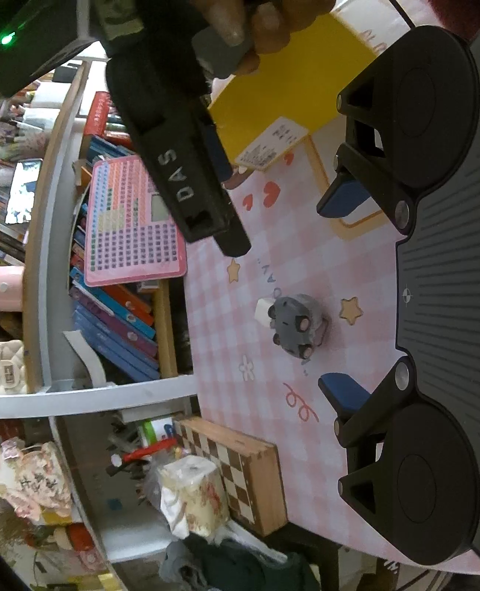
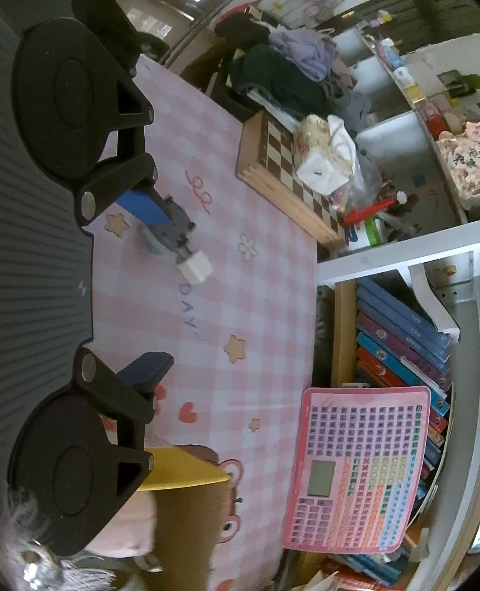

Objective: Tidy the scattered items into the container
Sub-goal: 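Move the left tool to the grey toy car while the right tool approaches the white plug, then grasp the grey toy car with the left tool while the right tool grasps the white plug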

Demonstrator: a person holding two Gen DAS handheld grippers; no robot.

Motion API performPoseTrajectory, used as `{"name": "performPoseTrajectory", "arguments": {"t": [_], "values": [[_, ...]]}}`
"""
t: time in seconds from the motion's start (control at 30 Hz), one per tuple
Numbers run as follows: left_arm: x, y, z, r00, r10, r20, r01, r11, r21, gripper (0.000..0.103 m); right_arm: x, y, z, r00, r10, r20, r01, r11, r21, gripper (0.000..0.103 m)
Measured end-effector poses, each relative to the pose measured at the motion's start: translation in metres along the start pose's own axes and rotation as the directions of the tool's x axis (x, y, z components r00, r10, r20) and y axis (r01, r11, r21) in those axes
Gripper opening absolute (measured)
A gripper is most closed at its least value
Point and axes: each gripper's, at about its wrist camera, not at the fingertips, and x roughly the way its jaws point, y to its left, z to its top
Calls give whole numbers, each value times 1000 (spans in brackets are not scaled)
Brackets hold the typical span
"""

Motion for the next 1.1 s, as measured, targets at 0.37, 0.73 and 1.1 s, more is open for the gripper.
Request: {"name": "performPoseTrajectory", "arguments": {"t": [0.37,0.73,1.1], "values": [[60,13,14,999,26,-33,-28,997,-76,92,50,0,26,998,6,-62,-7,1000,-24,76],[104,23,13,997,35,-66,-44,990,-133,83,94,11,33,990,-13,-139,-1,995,-101,76],[92,45,-3,993,62,-98,-82,973,-217,62,133,22,38,974,-3,-226,-32,988,-152,73]]}}
